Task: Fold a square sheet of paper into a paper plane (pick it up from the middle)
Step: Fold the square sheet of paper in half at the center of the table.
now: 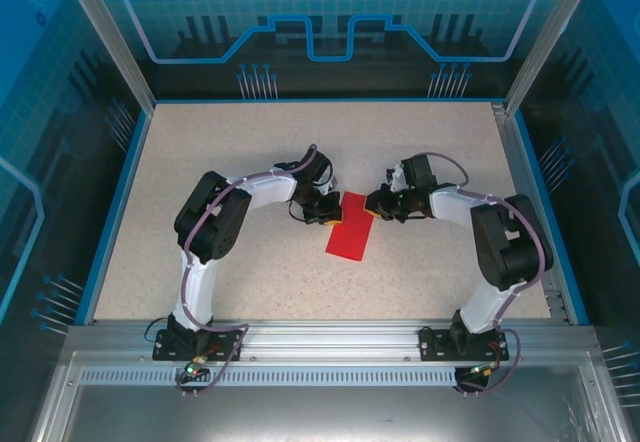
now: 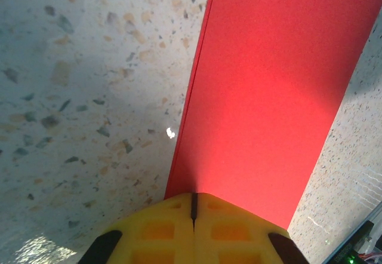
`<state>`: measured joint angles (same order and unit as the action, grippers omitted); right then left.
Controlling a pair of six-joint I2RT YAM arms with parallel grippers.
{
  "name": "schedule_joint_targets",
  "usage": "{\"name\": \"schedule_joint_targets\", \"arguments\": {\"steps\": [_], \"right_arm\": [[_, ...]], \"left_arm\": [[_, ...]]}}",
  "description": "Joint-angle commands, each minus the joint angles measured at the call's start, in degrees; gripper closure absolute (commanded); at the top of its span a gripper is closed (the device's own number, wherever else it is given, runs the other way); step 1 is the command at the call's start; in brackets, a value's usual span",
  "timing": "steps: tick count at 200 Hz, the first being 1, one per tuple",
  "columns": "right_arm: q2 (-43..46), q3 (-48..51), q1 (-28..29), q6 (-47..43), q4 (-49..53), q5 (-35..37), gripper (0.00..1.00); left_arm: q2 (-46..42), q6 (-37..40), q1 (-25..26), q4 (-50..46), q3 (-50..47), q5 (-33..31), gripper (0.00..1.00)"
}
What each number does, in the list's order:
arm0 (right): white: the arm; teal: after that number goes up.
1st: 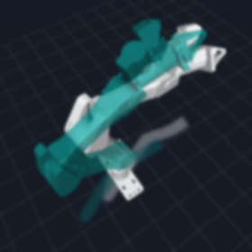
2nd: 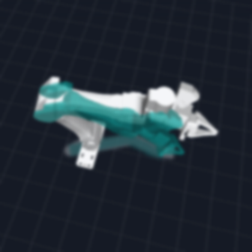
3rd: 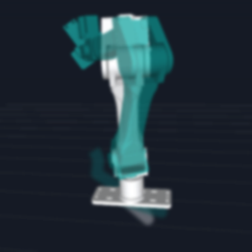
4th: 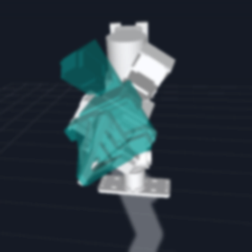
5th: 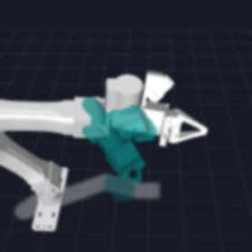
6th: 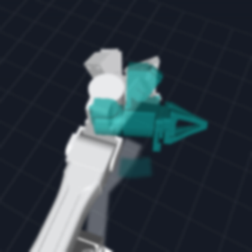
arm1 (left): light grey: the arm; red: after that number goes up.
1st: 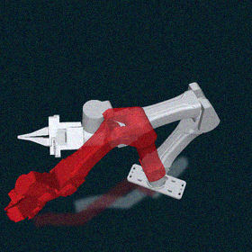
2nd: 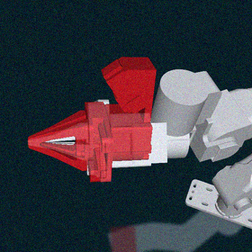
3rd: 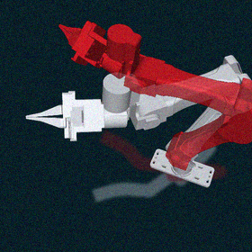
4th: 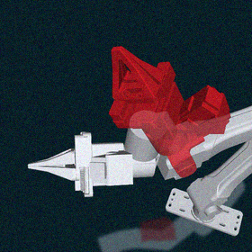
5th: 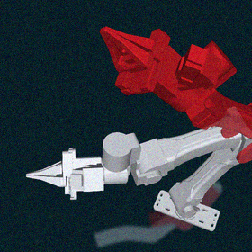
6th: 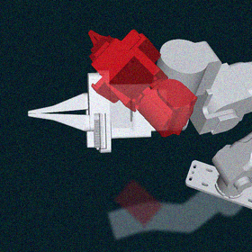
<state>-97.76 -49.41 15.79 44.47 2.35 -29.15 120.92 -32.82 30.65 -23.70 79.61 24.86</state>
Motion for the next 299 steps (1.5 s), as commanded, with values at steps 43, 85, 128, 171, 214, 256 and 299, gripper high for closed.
{"name": "schedule_joint_targets", "arguments": {"steps": [43,85,128,171,214,256,299], "right_arm": [[0.7,10.9,6.2,7.7,-9.3,-0.7,0.86],[0.6,13.3,7.1,6.2,-6.4,2.8,0.86],[6.7,12.4,8.2,4.7,-3.8,1.7,0.85],[7.7,13.1,12.2,5.1,-2.5,2.1,0.85],[4.7,17.9,13.0,6.6,-6.9,1.1,0.84],[4.6,15.1,10.7,0.0,0.4,1.6,0.84],[7.5,6.1,8.1,-8.3,12.5,1.5,0.77]], "left_arm": [[3.4,0.8,0.7,-4.1,-2.6,-2.8,1.00],[3.5,1.0,0.6,-4.3,-2.7,-2.8,1.00],[3.5,1.0,0.7,-4.3,-2.7,-2.9,1.00],[3.6,0.7,0.6,-4.2,-2.3,-2.5,1.00],[2.9,-0.6,0.7,-3.4,-2.8,-1.8,1.00],[-0.5,-3.4,0.7,-1.1,-6.0,-3.4,1.00],[-6.1,-7.8,0.7,3.5,-11.2,-5.5,1.00]]}}
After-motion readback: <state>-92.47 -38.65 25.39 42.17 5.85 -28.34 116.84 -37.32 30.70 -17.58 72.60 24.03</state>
